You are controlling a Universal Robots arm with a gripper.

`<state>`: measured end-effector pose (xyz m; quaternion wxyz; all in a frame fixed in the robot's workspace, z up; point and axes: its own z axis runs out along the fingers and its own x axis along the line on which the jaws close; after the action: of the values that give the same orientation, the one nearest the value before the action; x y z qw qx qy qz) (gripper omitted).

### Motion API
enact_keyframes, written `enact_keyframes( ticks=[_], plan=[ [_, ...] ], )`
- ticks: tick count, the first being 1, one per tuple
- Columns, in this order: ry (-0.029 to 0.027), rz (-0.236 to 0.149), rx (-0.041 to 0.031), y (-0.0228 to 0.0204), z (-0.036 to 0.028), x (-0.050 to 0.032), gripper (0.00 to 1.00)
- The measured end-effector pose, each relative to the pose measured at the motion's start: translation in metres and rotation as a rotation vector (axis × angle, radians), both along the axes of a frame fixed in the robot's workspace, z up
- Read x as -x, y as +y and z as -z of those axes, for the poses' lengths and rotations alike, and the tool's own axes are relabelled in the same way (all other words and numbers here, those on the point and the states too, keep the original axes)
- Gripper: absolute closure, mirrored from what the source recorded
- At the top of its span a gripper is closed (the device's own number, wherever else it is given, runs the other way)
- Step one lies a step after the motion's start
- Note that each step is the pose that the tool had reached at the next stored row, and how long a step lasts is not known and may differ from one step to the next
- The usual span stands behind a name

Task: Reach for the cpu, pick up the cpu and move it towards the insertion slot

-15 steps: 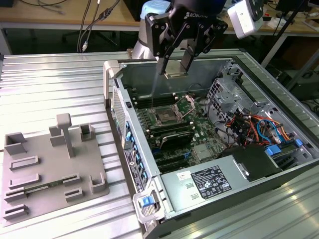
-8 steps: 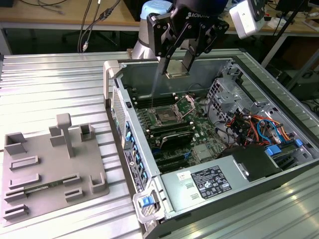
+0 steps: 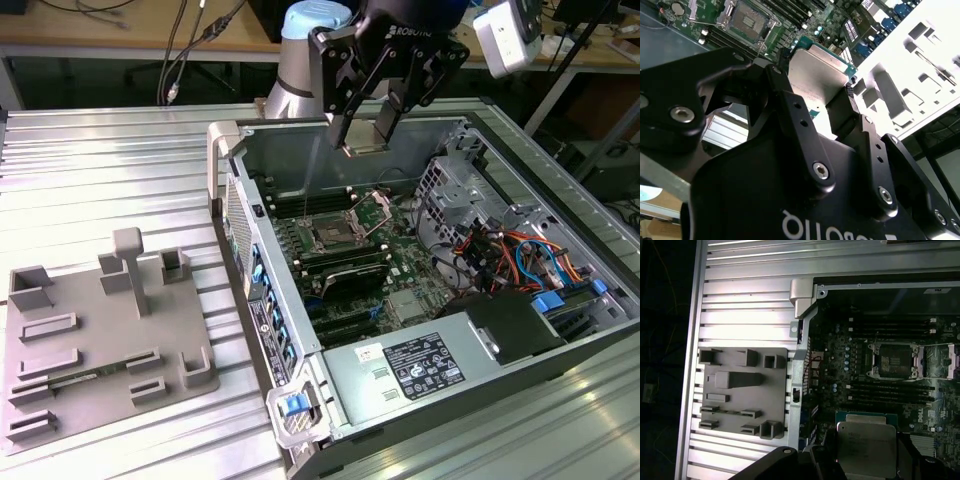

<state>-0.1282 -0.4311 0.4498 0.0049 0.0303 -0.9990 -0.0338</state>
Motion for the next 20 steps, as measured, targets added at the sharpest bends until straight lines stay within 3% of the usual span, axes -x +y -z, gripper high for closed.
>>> enact_keyframes(
  ticks=[20],
  plan=[
    [0.0000,0.000,0.0000,0.0000,0.0000,-0.0134,0.45]
  ],
)
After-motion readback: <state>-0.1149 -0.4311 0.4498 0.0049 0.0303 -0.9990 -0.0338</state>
